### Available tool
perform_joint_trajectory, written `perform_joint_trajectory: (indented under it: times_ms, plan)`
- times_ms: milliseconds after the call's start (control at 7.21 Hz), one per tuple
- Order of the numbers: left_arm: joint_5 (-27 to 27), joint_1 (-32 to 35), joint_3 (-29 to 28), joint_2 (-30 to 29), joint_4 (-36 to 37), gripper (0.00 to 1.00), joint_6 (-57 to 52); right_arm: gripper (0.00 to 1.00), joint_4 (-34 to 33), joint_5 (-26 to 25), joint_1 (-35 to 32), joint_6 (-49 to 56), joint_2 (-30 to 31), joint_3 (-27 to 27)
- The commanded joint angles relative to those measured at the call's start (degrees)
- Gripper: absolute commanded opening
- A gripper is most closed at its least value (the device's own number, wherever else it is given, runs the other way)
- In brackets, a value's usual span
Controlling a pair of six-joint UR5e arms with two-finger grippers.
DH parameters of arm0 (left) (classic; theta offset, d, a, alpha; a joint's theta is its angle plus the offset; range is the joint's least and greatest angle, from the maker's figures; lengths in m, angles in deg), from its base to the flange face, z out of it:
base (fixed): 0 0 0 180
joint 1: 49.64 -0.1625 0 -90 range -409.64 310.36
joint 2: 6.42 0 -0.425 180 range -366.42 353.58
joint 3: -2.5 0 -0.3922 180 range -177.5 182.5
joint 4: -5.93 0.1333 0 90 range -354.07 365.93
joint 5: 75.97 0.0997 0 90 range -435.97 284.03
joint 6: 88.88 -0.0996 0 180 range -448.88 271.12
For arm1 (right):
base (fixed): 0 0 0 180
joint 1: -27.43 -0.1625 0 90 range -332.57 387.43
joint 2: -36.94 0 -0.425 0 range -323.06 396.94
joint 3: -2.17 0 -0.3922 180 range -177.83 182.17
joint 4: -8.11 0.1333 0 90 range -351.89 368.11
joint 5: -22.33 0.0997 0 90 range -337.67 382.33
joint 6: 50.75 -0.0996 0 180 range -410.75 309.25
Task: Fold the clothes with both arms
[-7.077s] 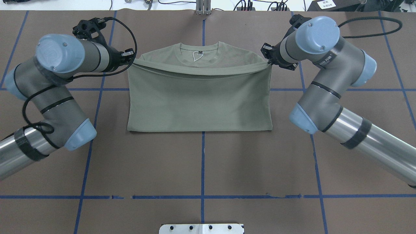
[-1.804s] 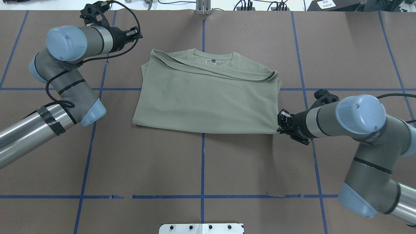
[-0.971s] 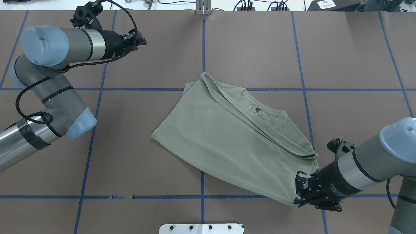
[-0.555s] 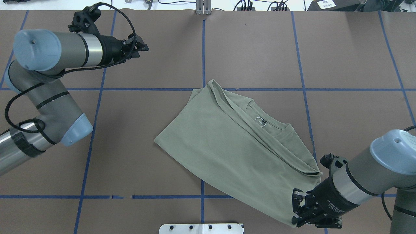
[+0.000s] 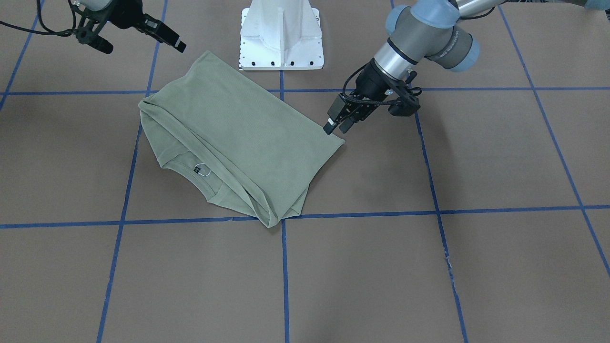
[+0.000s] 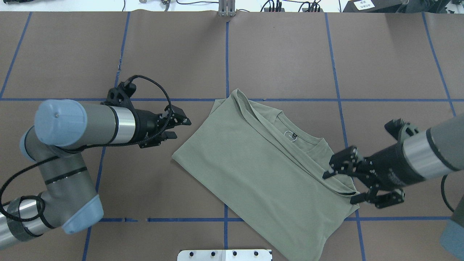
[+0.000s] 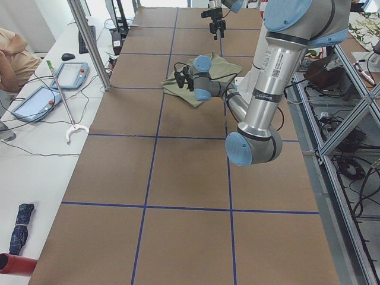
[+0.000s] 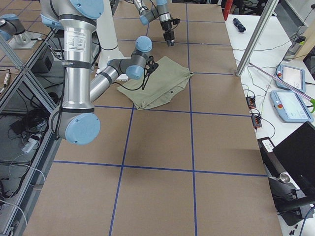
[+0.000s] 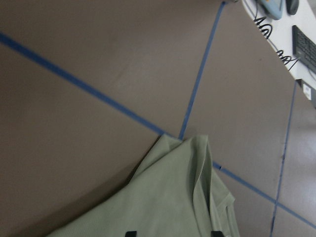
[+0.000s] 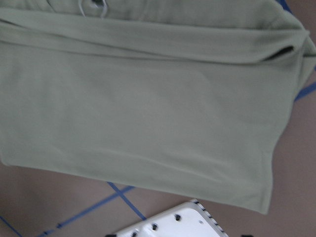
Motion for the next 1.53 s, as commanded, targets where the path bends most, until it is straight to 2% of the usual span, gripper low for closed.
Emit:
perform_joint_trajectory:
  times_ms: [0, 139, 278, 555, 971, 1249, 1388]
  plan:
    - [5.9, -7.7, -0.4, 0.7, 7.1, 0.69, 1.7, 1.0, 0.0, -0.1, -11.7, 2.9, -9.2, 9.8]
    - [6.1, -7.9, -1.7, 0.6, 7.1, 0.69, 1.7, 1.0, 0.0, -0.5, -12.8, 4.3, -9.8, 11.8]
    - [6.1, -7.9, -2.1, 0.5, 7.2, 0.68, 1.6, 1.0, 0.0, -2.0, -12.7, 4.5, -9.5, 11.9]
    - [9.7, -7.8, -3.6, 0.5, 7.2, 0.64, 0.9, 1.0, -0.1, -3.3, -11.5, 4.5, -9.1, 12.4]
    - [10.3, -7.9, -5.4, 0.5, 7.2, 0.63, 0.9, 1.0, -0.2, -4.7, -10.5, 4.5, -8.9, 12.6]
    - [11.0, -7.8, -5.8, 0.5, 7.2, 0.43, 0.9, 1.0, -0.2, -4.8, -10.3, 4.5, -9.0, 13.0]
    - [11.1, -7.6, -6.2, 0.5, 7.2, 0.14, 0.9, 1.0, -0.2, -4.8, -9.9, 4.4, -9.0, 13.0]
